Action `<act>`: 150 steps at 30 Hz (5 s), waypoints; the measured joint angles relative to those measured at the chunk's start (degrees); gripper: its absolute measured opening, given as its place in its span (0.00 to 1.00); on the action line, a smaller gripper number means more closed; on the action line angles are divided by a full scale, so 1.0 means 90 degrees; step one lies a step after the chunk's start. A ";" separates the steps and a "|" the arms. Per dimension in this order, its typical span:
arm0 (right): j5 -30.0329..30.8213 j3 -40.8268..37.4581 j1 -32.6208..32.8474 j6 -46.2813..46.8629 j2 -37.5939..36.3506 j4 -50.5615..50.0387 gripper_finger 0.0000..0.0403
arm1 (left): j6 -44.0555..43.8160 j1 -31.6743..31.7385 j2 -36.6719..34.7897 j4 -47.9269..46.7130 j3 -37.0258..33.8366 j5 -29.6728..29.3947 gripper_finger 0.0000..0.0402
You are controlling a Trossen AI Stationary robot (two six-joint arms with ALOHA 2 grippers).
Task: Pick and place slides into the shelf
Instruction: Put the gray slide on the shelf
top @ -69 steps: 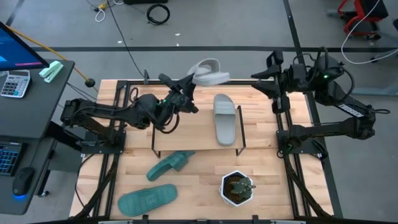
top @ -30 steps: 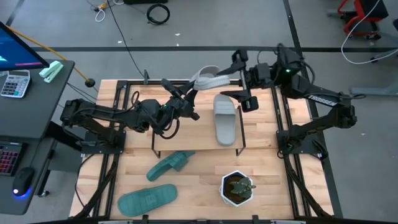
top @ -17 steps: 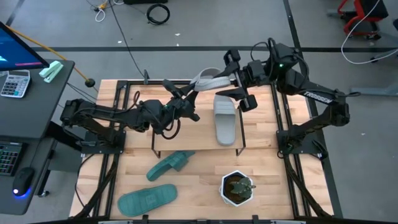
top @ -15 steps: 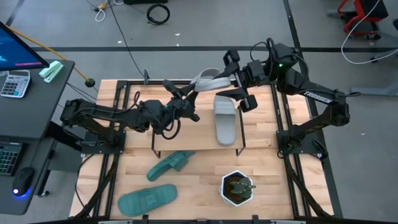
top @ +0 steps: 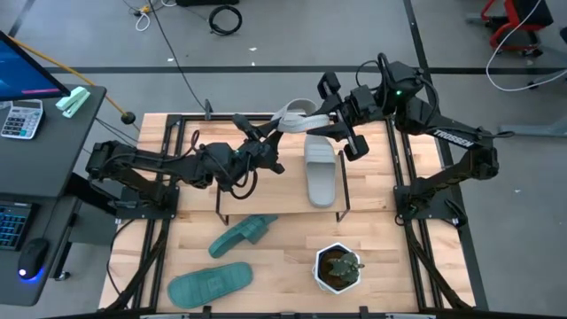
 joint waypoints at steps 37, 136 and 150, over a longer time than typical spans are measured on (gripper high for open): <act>-0.0245 -0.0002 -0.0563 -0.0401 0.0223 -0.0648 0.17 | 0.0284 0.0650 -0.0092 0.2241 0.0490 -0.2132 0.54; 0.2045 -0.1489 0.0269 -0.2834 0.1411 0.0112 0.16 | -0.9686 -0.0024 -0.1326 -0.9024 0.1314 0.2835 0.17; 0.2261 -0.1489 0.0707 -0.2962 0.1411 -0.0467 0.16 | -0.9851 -0.0024 -0.1326 -0.9017 0.1314 0.2836 0.17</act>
